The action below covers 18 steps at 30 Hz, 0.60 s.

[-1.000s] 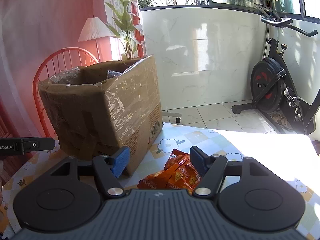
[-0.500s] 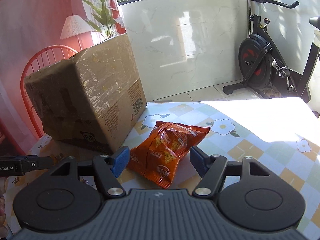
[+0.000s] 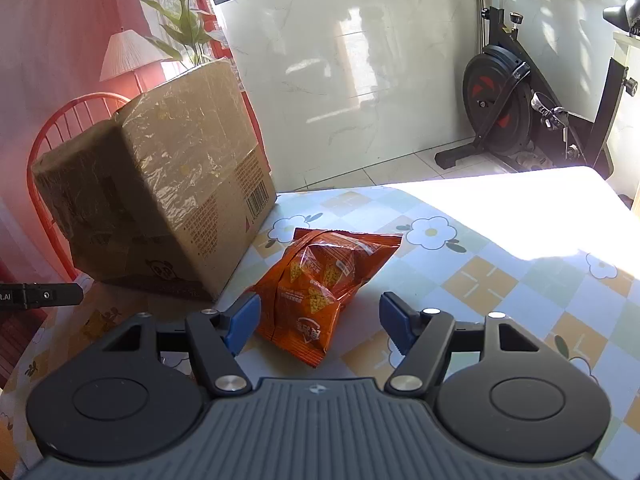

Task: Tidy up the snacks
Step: 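Move both open grippers back to the remaining snacks on the table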

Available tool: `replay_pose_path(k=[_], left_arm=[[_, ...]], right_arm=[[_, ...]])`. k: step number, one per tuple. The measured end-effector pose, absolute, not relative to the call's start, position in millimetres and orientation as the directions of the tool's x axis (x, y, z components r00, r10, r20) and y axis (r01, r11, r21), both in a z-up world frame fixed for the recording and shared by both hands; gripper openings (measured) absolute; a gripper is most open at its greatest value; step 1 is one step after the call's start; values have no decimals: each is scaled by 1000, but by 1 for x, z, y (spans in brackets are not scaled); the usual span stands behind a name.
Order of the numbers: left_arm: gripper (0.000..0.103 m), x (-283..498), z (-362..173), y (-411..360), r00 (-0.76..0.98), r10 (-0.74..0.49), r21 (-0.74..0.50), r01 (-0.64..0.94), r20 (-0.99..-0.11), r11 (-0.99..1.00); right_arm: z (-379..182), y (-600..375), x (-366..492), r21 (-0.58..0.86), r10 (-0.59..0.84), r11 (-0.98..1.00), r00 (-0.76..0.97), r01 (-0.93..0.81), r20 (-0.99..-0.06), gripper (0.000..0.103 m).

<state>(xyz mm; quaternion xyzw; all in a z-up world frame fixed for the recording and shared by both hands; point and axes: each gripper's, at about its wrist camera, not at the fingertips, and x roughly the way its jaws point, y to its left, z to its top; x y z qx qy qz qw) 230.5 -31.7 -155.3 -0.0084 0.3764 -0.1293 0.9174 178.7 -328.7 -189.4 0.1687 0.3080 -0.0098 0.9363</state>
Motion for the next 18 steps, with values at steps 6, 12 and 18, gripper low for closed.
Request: replay_pose_path(k=[6,12,18], left_arm=[[66,233,-111,8,706,-188,-36,225,-683,974],[66,225,-103,49,691,-153,-5,211,-707,977],[66,234,-130,68,678,-148,12,225,-720,974]], right_arm=[[-177,-316,179,376,109,915,808,146,-579,69],[-188,-278,180,389,159,914,785,112,-598,68],[-211,-241,197,346,170,935,758,78,-629,49]])
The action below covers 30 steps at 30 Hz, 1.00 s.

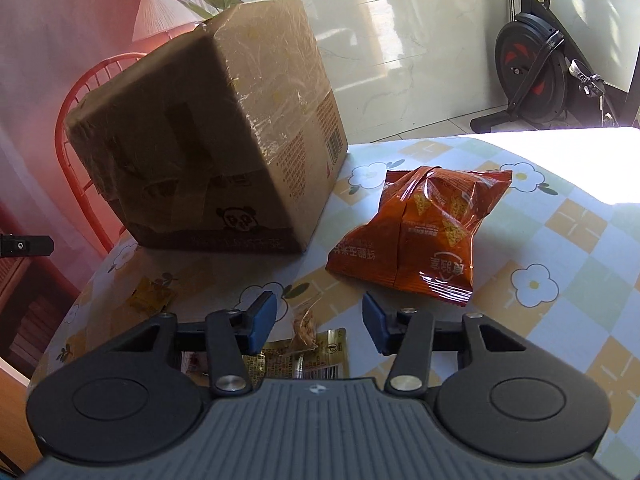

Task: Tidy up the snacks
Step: 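Move both open grippers back to the remaining snacks on the table, then grasp the clear-wrapped peanut candy with the right gripper while the left gripper grasps the red jerky packet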

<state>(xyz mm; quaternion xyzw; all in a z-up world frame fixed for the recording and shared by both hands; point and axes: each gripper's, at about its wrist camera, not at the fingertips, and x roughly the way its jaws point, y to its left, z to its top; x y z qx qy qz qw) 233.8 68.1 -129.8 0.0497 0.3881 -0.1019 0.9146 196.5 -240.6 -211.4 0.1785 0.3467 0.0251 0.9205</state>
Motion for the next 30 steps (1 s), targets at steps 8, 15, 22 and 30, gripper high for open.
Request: replay_pose_path(k=[8,15,22,30], left_arm=[[65,256,-169,71,677,-204,-53,236,-708,970],[66,276,-196,64,631,-266,-106,279,-729,954],[66,275,-215,59,590,-300,-147,292,-749,945],[66,254,-222,21,539,-420,-167,455,-730,875]], right_arm=[[-231,-216,222,279,149,959,734,58,-663,37],[-247,-214,243,295,181,953,665,62,-724,37],[-250,-212,237,246,138,967,683,64,-718,20],[-236,-223,208,244,101,966,744,85,-660,19]])
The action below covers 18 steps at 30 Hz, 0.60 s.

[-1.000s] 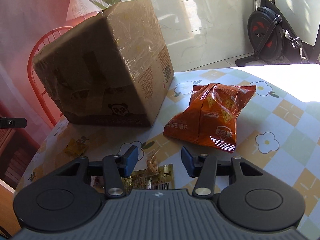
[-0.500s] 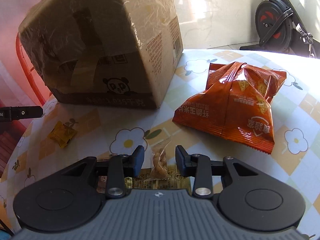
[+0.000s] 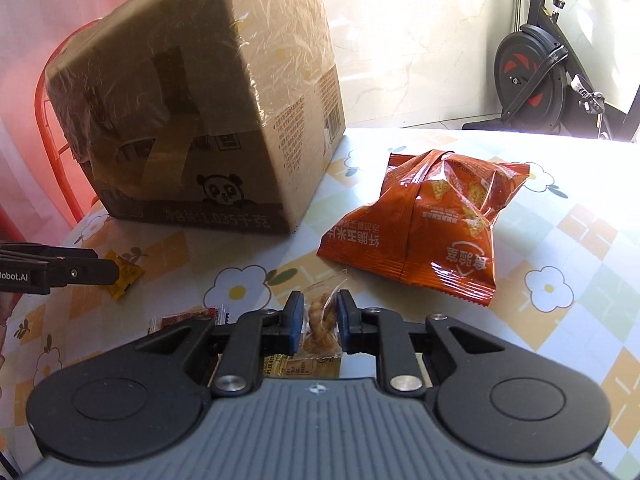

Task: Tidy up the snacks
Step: 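Grasp the clear-wrapped peanut candy with the right gripper while the left gripper grasps the red jerky packet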

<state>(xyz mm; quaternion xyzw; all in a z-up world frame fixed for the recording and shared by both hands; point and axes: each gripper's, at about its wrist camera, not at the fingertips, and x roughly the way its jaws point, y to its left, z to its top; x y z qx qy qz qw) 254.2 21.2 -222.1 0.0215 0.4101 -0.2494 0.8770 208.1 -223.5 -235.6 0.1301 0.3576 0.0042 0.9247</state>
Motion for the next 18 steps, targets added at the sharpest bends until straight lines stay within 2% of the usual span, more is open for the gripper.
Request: replay_pose_path(k=[7,12,18], left_arm=[[66,232,-239,-25,448,-492,-113,643,-746,757],[67,224,-252,-40,450,-461,-31,689,-765,724],[67,228,-260,-47,472,-431,-8,667,-769,745]], right_arm=[[-235,-228,186,271,93,956,754,116,-650,19],[-231,-233,176,278,82,952,770,126,-632,19],[-231,-236,167,279,73,951,776,135,-626,19]])
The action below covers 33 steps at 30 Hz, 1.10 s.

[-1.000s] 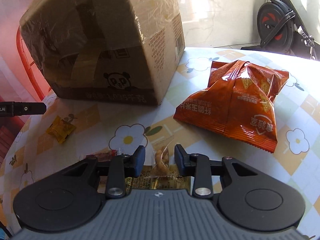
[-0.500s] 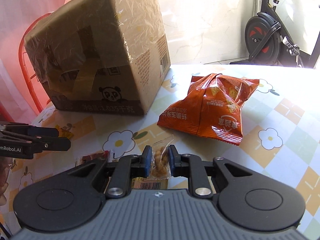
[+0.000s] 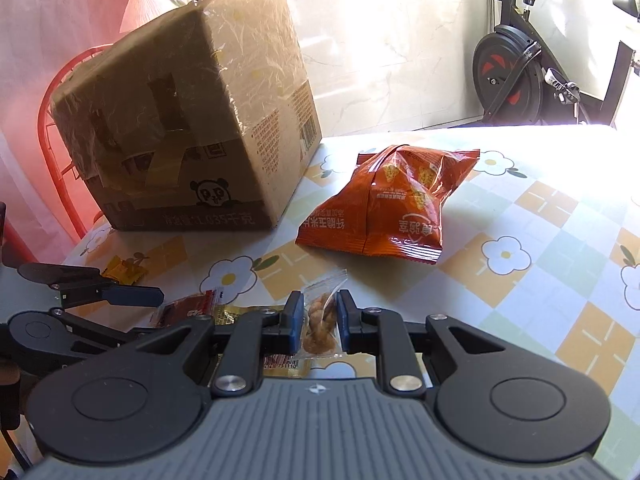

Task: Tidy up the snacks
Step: 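Grasp the clear-wrapped peanut candy with the right gripper while the left gripper grasps the red jerky packet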

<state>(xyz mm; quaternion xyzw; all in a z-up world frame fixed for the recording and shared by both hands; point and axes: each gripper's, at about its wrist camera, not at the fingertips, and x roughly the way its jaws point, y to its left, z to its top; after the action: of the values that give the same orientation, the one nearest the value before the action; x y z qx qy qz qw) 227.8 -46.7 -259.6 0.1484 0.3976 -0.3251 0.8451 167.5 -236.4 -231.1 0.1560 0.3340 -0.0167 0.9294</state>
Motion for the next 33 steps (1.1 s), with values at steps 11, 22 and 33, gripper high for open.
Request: replay_pose_path(k=[11,22,33], left_arm=[[67,232,-259,-63,515,-392,13,617,-762,787],[45,215,-254,-71,498,-404,-10,620,-767,784],[41,195,-251,-78,490,-389,-73,546,-780,834]], right_arm=[[-237,-241,159,273,40,946,769,177,-638,19],[-239,-247,144,259,-23,938,785,232,-619,19],[-244,-247,135,231,-50,946,805,228,-592,19]])
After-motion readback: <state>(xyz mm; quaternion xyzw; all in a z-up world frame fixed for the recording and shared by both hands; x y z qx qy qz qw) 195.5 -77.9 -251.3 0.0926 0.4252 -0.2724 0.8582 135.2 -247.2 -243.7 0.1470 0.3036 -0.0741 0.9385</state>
